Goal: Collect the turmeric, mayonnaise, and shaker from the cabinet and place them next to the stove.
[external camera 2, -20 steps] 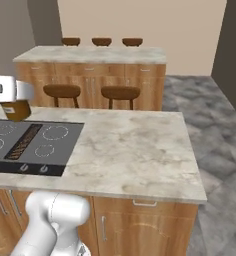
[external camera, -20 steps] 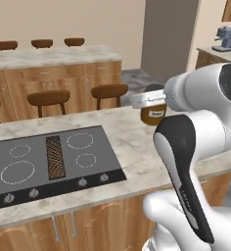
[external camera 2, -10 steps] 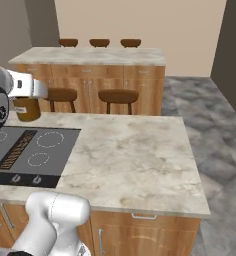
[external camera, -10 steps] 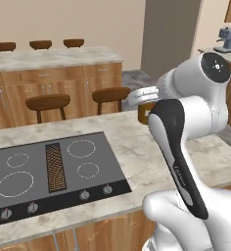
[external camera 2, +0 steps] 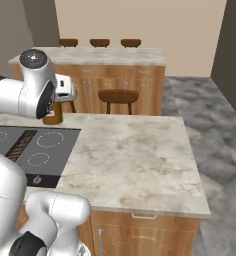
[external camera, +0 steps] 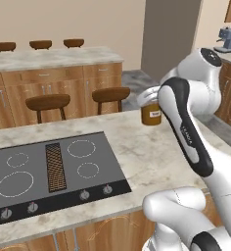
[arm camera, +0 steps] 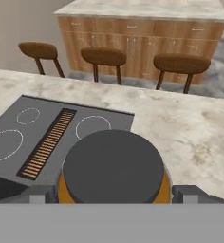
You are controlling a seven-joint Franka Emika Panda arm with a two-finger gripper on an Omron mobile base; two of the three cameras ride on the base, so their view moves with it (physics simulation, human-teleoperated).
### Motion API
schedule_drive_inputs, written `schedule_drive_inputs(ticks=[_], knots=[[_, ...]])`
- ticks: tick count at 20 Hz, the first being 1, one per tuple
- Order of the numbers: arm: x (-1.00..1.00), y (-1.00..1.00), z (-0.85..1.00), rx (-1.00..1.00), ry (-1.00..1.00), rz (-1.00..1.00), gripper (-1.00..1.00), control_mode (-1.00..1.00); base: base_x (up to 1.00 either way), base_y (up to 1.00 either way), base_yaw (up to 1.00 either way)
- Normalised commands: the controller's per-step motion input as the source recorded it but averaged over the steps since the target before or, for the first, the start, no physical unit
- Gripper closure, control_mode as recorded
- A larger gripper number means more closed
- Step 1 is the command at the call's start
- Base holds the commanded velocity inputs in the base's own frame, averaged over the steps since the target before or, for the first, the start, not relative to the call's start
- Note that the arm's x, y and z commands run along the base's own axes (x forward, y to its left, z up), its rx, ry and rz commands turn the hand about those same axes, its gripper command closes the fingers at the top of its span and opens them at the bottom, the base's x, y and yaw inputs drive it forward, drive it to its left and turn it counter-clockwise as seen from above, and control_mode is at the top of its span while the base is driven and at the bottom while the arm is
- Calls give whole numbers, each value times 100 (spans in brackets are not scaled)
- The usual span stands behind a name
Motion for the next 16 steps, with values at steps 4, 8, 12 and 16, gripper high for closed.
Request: schedule_drive_inputs(ticks=[4, 8, 12, 16], knots=[[41, -26, -59, -1, 0, 23, 100, -100, 0, 0, 0], [42, -4, -65, -2, 0, 24, 100, -100, 0, 0, 0], [33, 0, -53, 0, -6, 17, 100, -100, 0, 0, 0], [25, 0, -44, 0, 0, 10, 100, -100, 0, 0, 0]])
